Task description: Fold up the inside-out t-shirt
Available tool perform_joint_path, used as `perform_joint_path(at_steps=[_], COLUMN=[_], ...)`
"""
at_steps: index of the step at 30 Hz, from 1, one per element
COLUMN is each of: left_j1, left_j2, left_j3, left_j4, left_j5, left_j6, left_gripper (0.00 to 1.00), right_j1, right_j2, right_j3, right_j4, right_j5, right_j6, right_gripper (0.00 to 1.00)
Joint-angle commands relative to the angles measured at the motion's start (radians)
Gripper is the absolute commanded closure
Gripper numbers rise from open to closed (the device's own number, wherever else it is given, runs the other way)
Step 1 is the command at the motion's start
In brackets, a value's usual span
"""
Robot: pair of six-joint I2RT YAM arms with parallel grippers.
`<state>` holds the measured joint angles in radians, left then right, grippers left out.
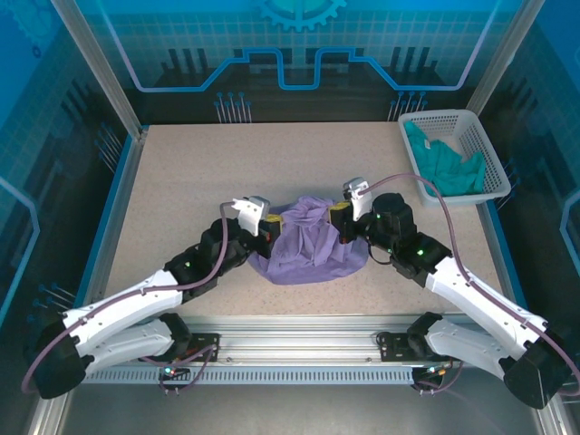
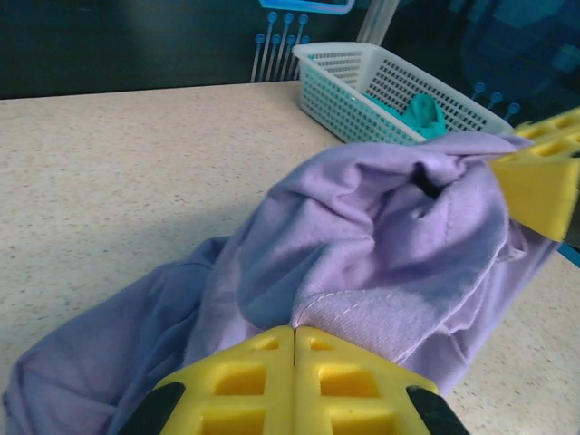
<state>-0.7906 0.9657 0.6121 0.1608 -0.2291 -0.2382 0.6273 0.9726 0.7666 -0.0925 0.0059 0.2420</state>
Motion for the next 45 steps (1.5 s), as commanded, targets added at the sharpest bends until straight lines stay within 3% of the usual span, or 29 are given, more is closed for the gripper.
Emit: perform_joint_path(at_steps=[1,7,10,14,17,26,35,41,45], left_j1=[0.008,0.008,0.006,0.007,0.006,0.006,0.003,0.002,0.002], left_j2=[0.006,0.139,0.148,0.086,0.057,0.054,0.244,0.357,0.409], left_j3=[-0.004,0.072,0.047,-0.082,-0.118,-0.107,-0.015,-0.008,0.014], left_j4=[-0.036,-0.165,-0.1,0.159,0.209,0.138,0.12,0.258,0.311], left_j5=[-0.032,-0.073,0.053,0.264,0.323,0.321,0.401,0.446,0.439], left_j6=[-0.002,0.06,0.114,0.15,0.164,0.178,0.082,0.026,0.02], left_gripper=[1.0,1.0,1.0,1.0,0.85,0.59,0.44,0.4,0.45], right_j1=[-0.006,-0.007,-0.009,-0.01,-0.009,-0.014,-0.016,-0.017,-0.017], right_j2=[0.002,-0.024,-0.028,-0.02,-0.019,-0.023,-0.039,-0.041,-0.043], right_j3=[-0.013,-0.052,-0.049,-0.051,-0.057,-0.059,-0.06,-0.064,-0.068], right_j4=[0.045,0.151,0.149,0.155,0.159,0.155,0.151,0.154,0.155], right_j5=[-0.057,-0.12,-0.097,-0.091,-0.079,-0.076,-0.064,-0.067,-0.07], right_j6=[-0.017,-0.023,-0.022,-0.014,-0.015,-0.011,-0.011,-0.009,-0.005], right_gripper=[1.0,1.0,1.0,1.0,1.0,1.0,1.0,1.0,1.0])
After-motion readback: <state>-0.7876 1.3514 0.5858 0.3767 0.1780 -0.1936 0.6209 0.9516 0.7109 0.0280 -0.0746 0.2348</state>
